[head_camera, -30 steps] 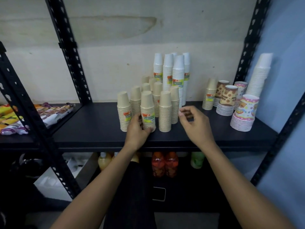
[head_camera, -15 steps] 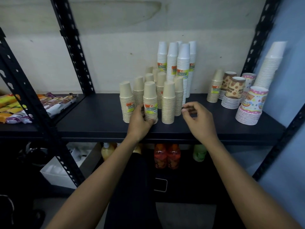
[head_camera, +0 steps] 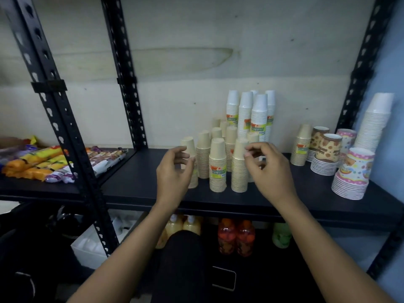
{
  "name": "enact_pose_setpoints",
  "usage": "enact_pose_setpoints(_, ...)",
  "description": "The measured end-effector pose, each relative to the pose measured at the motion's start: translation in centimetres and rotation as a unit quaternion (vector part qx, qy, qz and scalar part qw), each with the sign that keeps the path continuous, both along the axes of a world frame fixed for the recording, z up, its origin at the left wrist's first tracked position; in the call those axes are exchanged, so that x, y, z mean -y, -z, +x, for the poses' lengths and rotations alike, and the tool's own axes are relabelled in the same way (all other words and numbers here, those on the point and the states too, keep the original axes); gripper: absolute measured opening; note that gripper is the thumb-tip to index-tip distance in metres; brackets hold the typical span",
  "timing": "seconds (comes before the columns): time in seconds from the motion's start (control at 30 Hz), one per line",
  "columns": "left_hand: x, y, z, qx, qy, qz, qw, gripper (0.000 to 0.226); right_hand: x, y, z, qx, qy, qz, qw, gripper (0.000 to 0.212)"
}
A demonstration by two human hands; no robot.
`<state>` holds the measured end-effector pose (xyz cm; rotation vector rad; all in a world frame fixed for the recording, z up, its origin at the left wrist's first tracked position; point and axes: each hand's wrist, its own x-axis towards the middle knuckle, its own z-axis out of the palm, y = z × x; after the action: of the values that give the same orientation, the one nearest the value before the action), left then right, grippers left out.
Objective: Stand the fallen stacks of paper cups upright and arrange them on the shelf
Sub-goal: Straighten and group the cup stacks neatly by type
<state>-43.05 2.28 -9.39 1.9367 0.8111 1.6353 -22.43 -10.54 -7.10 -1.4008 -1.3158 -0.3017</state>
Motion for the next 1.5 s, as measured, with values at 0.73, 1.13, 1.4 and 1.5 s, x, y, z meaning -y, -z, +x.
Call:
enact_pose_setpoints(0.73, -16.2, -11.0, 4.7, -0.321, 0.267, -0.113, 0.902, 0.028, -13.3, -8.1, -4.5, 0.204, -0.075, -0.354, 0.91, 0.064)
enact_pose_setpoints(1.13, -16.7, -12.9, 6.1, -0.468, 0.228, -0.063, 0.851, 0.039, -14.4, -7.7, -6.3, 0.248, -0.022, -0.364, 0.898, 0.053)
enact_pose_setpoints(1.4, -18.0, -12.5, 3.1, -0.31, 0.178, -0.154, 0.921, 0.028, -14.3, -8.1, -7.0, 0.175, 0.014, -0.335, 0.926, 0.054)
enact_pose_setpoints(1.5, -19.8, -13.0, 0.1, -0.238, 0.125, -0.159, 0.95, 0.031, -14.2, -9.6, -7.6, 0.172, 0.038, -0.292, 0.94, 0.053)
